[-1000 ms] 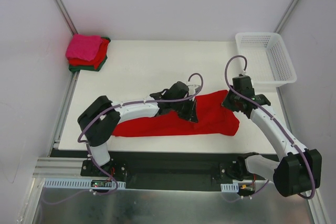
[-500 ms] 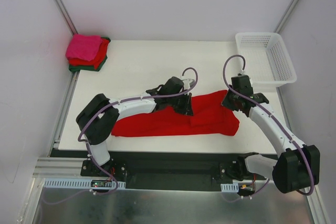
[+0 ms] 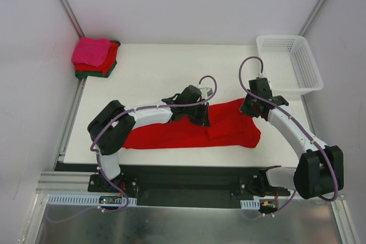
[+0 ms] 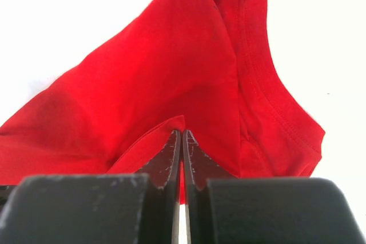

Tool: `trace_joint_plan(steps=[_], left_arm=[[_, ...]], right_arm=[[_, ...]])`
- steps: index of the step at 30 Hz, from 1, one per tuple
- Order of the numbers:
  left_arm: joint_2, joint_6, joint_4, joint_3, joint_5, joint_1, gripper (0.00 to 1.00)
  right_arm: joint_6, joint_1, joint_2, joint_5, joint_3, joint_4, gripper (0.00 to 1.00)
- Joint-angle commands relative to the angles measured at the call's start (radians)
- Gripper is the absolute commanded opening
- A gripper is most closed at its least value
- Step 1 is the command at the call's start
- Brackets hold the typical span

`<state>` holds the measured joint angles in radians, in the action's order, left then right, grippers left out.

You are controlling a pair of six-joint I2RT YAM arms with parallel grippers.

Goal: Fold and stack the t-shirts

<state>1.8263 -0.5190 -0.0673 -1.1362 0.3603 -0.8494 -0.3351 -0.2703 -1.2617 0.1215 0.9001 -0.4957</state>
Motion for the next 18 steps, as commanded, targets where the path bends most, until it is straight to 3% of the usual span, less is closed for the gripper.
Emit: trace_joint_plan(steps=[1,18], left_arm=[[0.024,0.034,0.003,-0.017,-0.023,0.006,0.00],[0.073,0.051,0.003,-0.059,-0.050,0.023,0.00]], right_arm=[[0.027,0.011,-0.031,0.047,0.059,0.046,0.01],[0.034,0.022,-0.159,0.035,0.089,0.085,0.01]])
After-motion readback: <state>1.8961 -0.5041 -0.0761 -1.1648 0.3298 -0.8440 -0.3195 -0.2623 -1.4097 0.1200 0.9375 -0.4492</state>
